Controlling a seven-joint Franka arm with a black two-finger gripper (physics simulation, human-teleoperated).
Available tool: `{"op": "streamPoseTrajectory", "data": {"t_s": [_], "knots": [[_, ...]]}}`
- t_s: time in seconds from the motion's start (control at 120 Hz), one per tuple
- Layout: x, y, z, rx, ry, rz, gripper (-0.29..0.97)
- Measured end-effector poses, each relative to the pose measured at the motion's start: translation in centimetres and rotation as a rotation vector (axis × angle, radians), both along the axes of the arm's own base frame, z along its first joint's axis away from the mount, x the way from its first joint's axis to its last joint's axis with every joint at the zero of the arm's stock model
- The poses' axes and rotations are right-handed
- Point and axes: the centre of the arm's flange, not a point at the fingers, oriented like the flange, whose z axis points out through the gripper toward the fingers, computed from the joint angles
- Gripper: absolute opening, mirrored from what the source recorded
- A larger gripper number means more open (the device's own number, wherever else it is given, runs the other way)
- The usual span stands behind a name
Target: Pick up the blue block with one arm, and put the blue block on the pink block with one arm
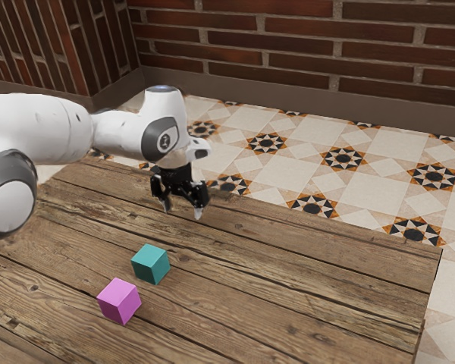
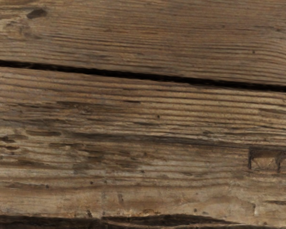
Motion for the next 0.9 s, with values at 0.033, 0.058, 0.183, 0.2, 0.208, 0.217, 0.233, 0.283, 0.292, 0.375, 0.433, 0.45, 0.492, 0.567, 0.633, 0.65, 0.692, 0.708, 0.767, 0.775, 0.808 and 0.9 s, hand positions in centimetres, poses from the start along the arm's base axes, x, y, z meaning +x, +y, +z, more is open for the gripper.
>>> {"op": "streamPoseTrajectory", "data": {"t_s": [0.033, 0.058, 0.183, 0.2, 0.208, 0.217, 0.233, 0.283, 0.292, 0.375, 0.433, 0.45, 0.492, 0.567, 0.633, 0.65, 0.692, 0.708, 0.767, 0.775, 0.808, 0.9], "knots": [[-1.9, 0.3, -0.2, -0.007, 0.002, 0.010, 0.66], [-3.5, 0.5, -0.7, -0.010, 0.004, 0.016, 0.66], [-8.0, 0.6, -0.2, -0.017, -0.059, -0.010, 0.66], [-8.4, 0.6, 0.1, -0.016, -0.074, -0.020, 0.66], [-8.5, 0.7, 0.2, -0.016, -0.081, -0.025, 0.66], [-8.6, 0.7, 0.3, -0.015, -0.088, -0.030, 0.66], [-8.8, 0.8, 0.5, -0.013, -0.101, -0.041, 0.66], [-9.1, 0.8, 0.6, -0.008, -0.128, -0.083, 0.66], [-9.2, 0.8, 0.5, -0.007, -0.132, -0.091, 0.66], [-10.3, 1.0, -0.9, 0.002, -0.136, -0.158, 0.66], [-11.3, 1.4, -1.8, 0.004, -0.142, -0.189, 0.66], [-11.4, 1.5, -1.8, 0.005, -0.146, -0.198, 0.66], [-11.6, 1.6, -1.9, 0.007, -0.157, -0.219, 0.66], [-12.0, 1.7, -1.9, 0.010, -0.174, -0.254, 0.66], [-12.5, 2.0, -2.4, 0.011, -0.174, -0.273, 0.66], [-12.6, 2.1, -2.4, 0.011, -0.175, -0.276, 0.66], [-12.7, 2.4, -2.3, 0.012, -0.181, -0.281, 0.66], [-12.8, 2.4, -2.2, 0.012, -0.185, -0.283, 0.66], [-12.9, 2.5, -1.7, 0.011, -0.198, -0.292, 0.66], [-13.0, 2.5, -1.7, 0.010, -0.200, -0.292, 0.66], [-13.0, 2.4, -1.5, 0.008, -0.205, -0.297, 0.66], [-14.0, 2.0, -1.4, -0.006, -0.212, -0.302, 0.66]]}}
